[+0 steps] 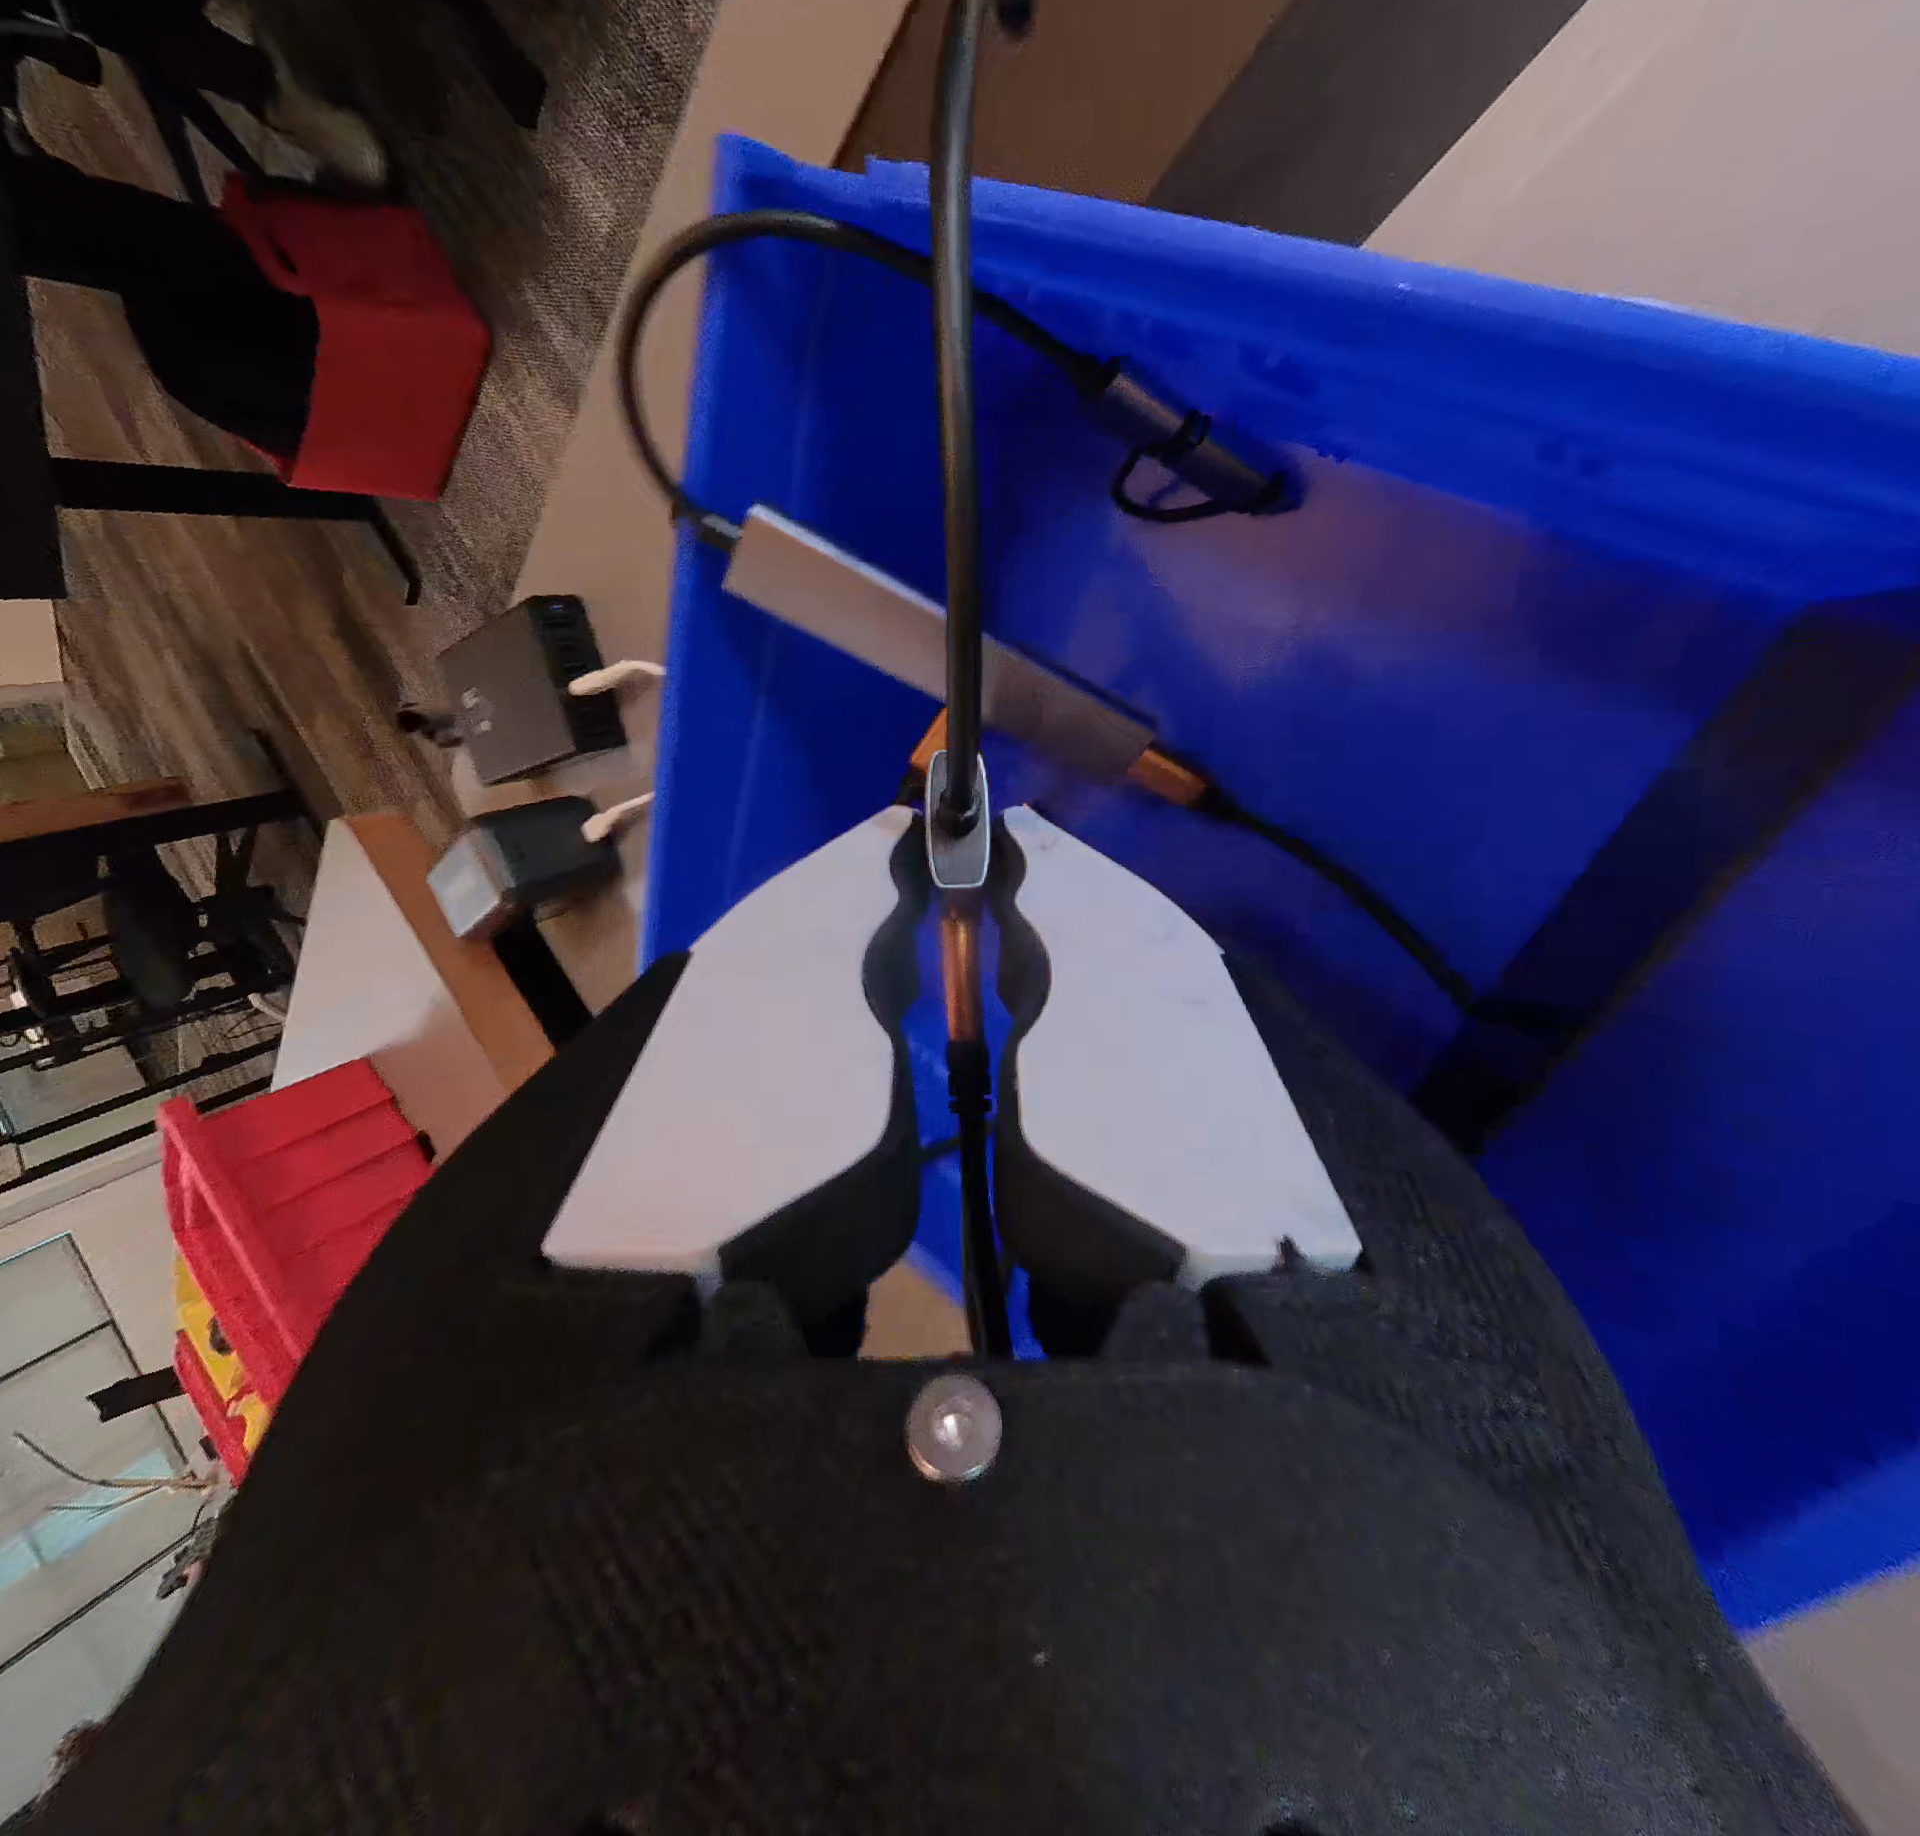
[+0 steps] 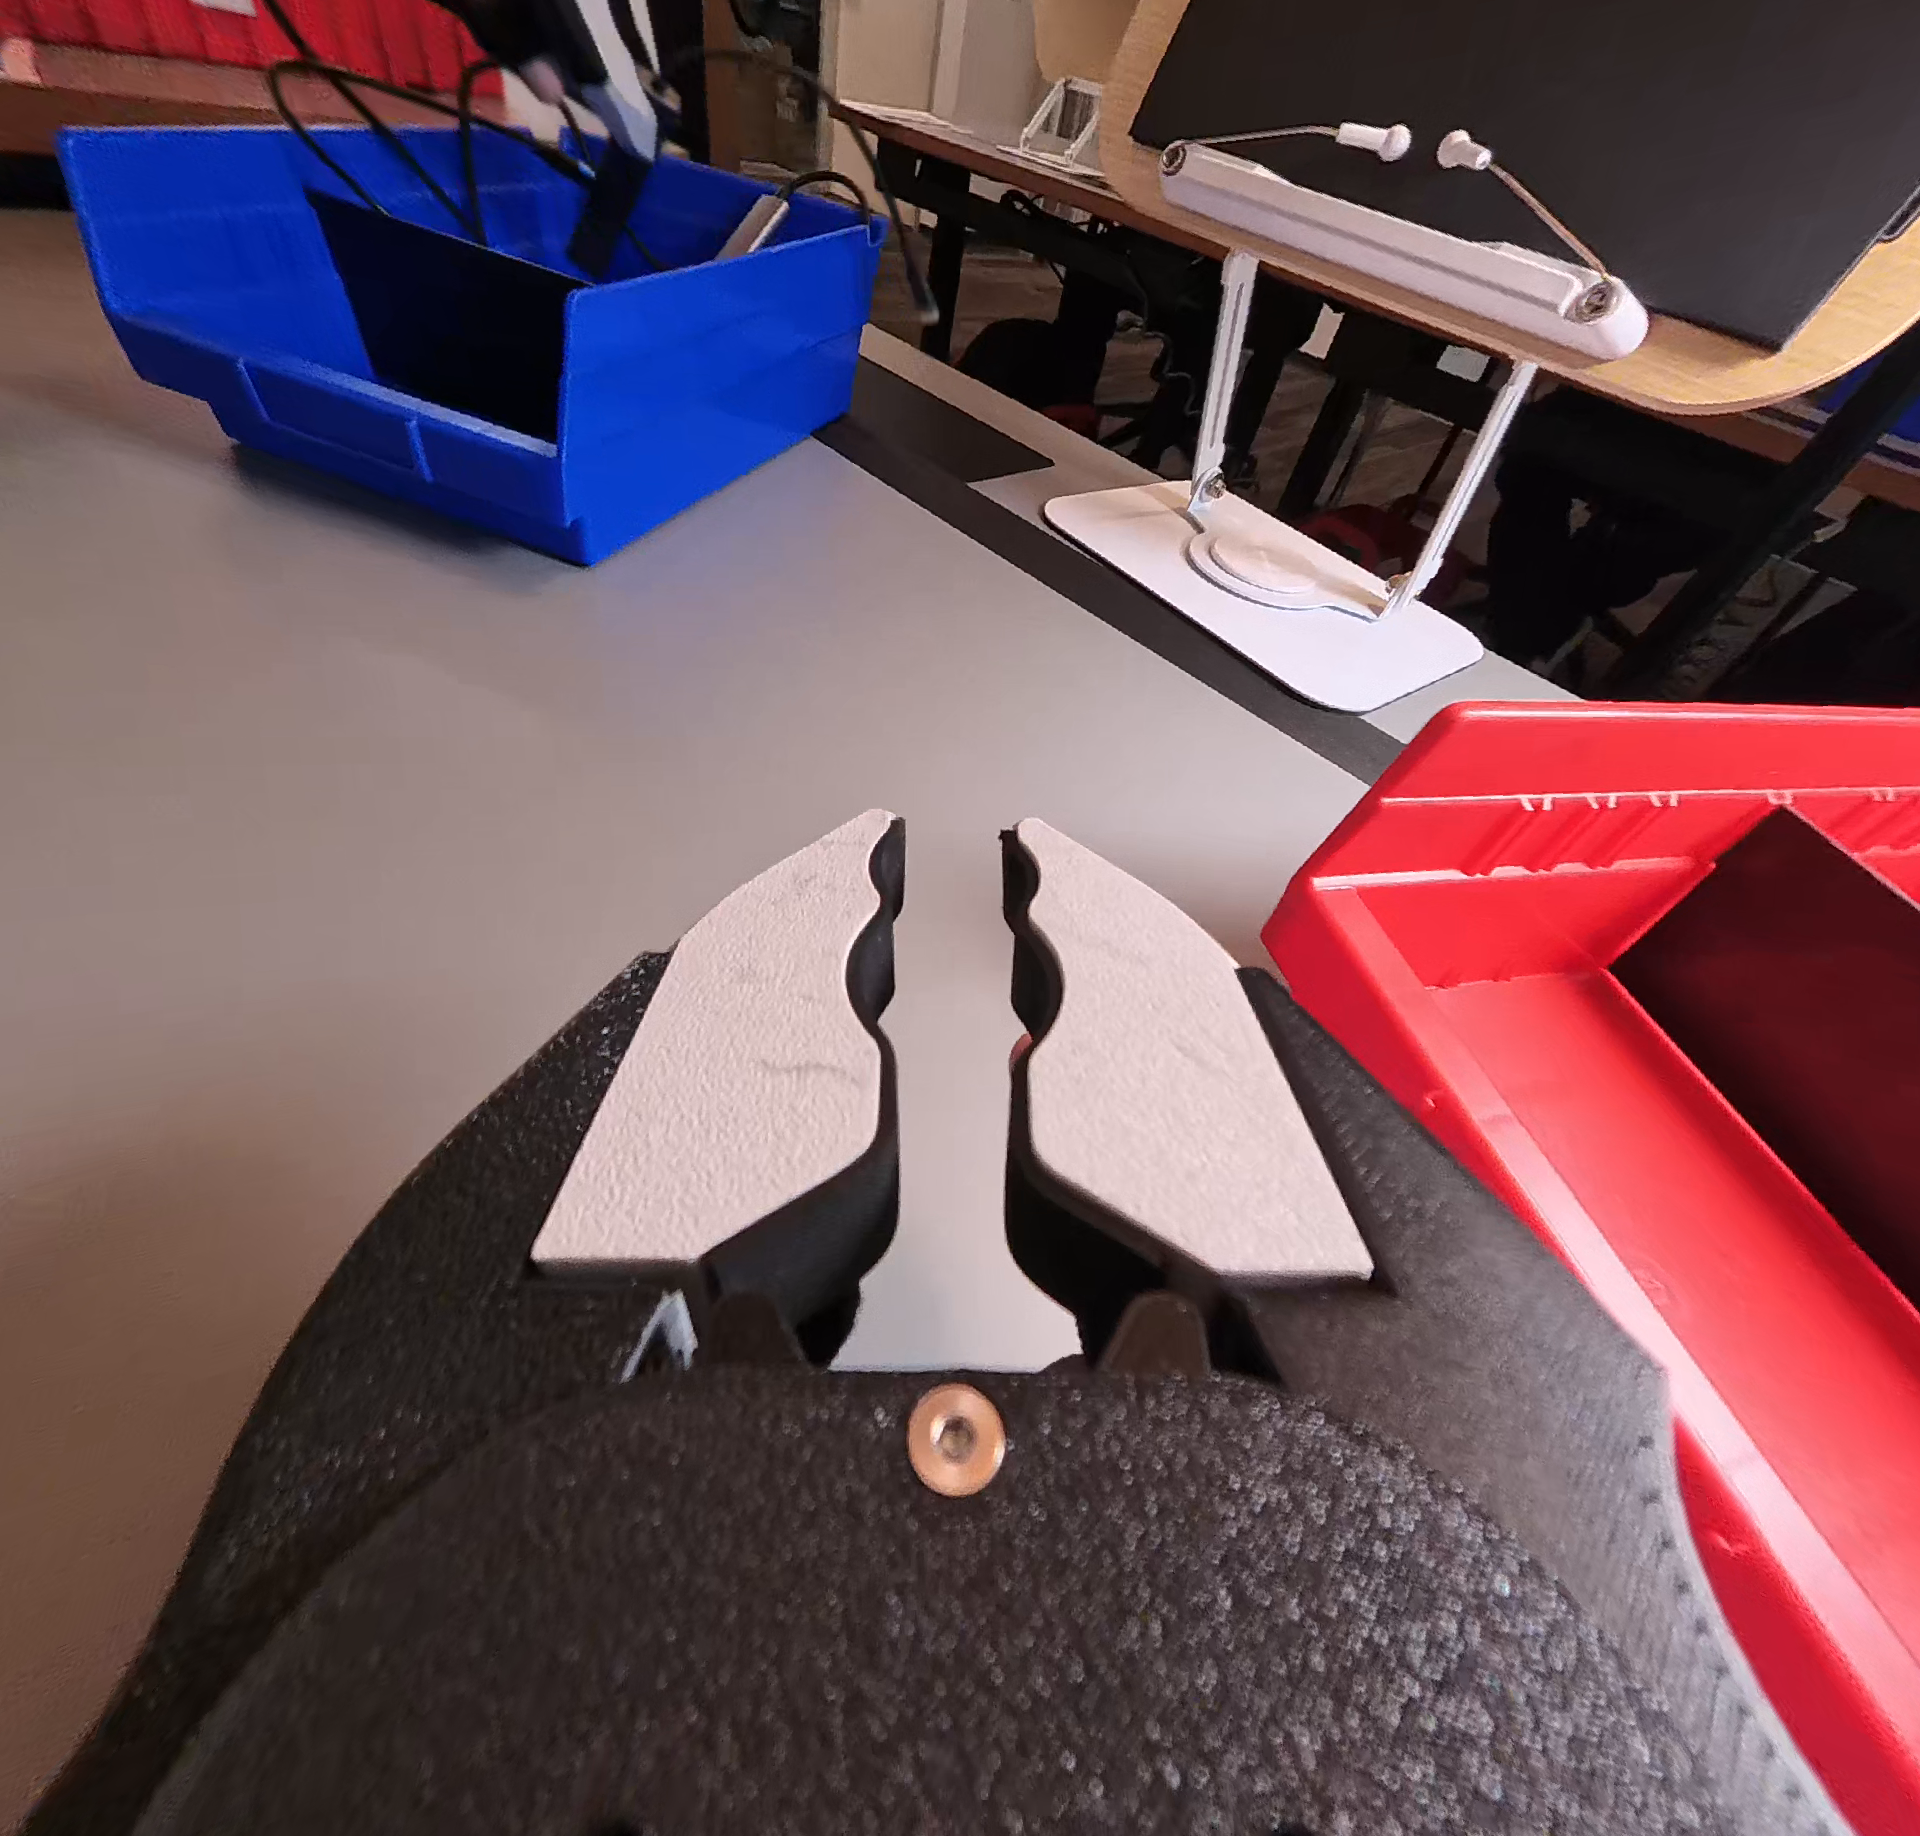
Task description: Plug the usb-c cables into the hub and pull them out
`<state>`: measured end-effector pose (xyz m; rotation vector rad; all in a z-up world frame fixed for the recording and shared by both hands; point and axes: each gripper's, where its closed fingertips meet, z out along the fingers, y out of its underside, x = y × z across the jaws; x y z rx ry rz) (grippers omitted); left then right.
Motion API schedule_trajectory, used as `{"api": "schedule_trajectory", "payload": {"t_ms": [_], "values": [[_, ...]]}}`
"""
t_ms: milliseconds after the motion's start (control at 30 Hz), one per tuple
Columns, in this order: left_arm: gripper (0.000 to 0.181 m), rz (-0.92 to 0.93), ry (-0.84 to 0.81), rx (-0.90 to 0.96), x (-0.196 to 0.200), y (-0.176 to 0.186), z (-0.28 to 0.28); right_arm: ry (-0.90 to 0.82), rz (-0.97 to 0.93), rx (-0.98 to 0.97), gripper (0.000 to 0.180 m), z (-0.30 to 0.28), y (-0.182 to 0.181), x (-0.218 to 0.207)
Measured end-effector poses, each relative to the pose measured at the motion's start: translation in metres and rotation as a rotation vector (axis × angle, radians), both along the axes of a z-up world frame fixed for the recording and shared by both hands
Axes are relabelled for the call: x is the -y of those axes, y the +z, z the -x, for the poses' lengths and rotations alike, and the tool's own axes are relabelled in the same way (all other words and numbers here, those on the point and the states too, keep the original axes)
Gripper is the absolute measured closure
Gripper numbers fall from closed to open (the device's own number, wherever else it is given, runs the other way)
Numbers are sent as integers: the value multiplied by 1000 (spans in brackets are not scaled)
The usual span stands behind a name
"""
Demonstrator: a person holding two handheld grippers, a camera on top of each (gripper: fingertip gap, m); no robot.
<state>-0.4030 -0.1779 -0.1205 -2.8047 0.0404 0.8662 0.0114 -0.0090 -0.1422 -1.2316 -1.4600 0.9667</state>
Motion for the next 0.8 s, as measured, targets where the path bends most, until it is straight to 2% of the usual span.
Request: {"api": "schedule_trajectory", "payload": {"t_ms": [133,267,367,500,633,733,800], "values": [[170,-101,-6,3,11,59,-13,10,30,-8,163,1,2,3],[170,-338,-80,-14,8,139,-41,17,17,-49,163,1,17,7],[170,-571,-201,3,0,202,-81,58,101,-103,163,7,37,18],[170,-922,-450,175,-13,272,-165,166,148,-203,162,22,84,43],[170,-1249,-717,441,-16,309,-253,267,119,-371,156,36,165,67],[170,-1440,-872,657,-16,313,-303,347,152,-484,148,38,225,80],[170,-1534,-940,781,-17,307,-325,391,167,-542,142,35,252,86]]}}
